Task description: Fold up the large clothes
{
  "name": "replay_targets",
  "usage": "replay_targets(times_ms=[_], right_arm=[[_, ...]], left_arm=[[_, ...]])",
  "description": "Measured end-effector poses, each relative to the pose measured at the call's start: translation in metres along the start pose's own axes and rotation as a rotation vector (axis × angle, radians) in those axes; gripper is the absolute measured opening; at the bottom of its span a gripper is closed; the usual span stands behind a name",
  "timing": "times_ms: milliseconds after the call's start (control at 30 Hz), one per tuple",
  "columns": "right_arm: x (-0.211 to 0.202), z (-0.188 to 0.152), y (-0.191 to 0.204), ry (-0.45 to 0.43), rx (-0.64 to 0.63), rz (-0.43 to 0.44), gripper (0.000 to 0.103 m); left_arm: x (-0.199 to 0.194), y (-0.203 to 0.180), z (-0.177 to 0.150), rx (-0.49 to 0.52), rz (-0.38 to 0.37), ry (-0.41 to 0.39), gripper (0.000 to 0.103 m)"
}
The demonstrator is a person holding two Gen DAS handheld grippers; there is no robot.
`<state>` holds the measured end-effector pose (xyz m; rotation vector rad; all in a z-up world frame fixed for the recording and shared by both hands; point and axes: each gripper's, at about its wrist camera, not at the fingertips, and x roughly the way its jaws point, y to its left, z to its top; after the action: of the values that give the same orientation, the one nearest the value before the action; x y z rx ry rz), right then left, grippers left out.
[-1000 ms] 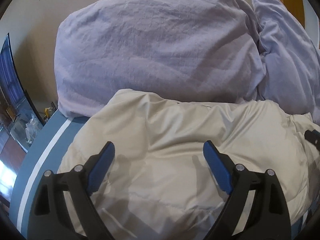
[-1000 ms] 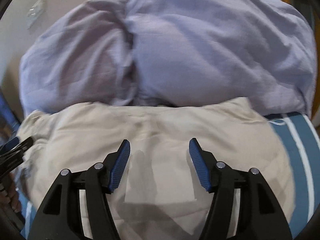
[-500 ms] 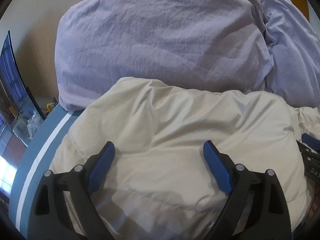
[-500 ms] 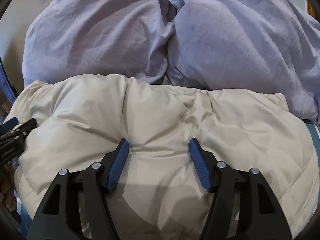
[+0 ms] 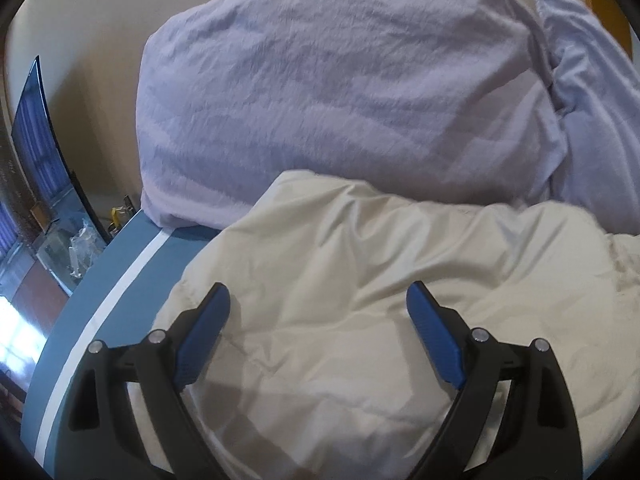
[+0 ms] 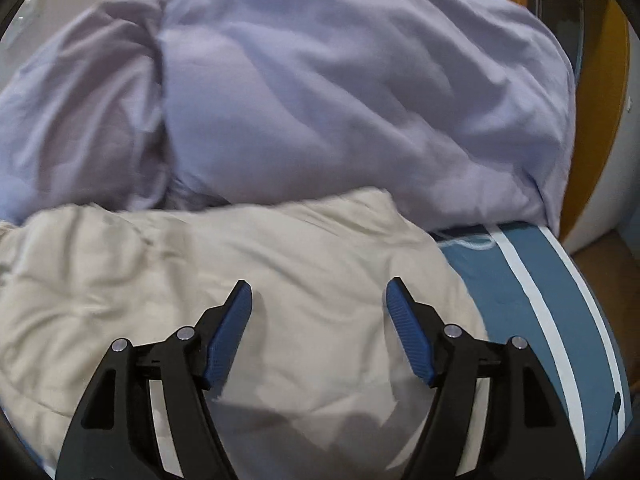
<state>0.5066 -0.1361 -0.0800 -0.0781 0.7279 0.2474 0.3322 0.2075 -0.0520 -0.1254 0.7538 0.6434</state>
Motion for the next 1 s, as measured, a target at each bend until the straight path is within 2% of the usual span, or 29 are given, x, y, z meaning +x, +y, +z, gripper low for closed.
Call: replay_targets(times_ms=[200,1000], right_arm=[[0.014,-0.006,0.004,-0.004,-0.017,-0.007,0.074],[0.035,-0.011,0.001,0.033,-0.007,0.002,0.077]], left_arm=[[0.018,0.001,-0.006,0.011,0.038,0.018,0.091],[0.048,-0.002,-0.012,0.012,0.018,0.039,0.095]])
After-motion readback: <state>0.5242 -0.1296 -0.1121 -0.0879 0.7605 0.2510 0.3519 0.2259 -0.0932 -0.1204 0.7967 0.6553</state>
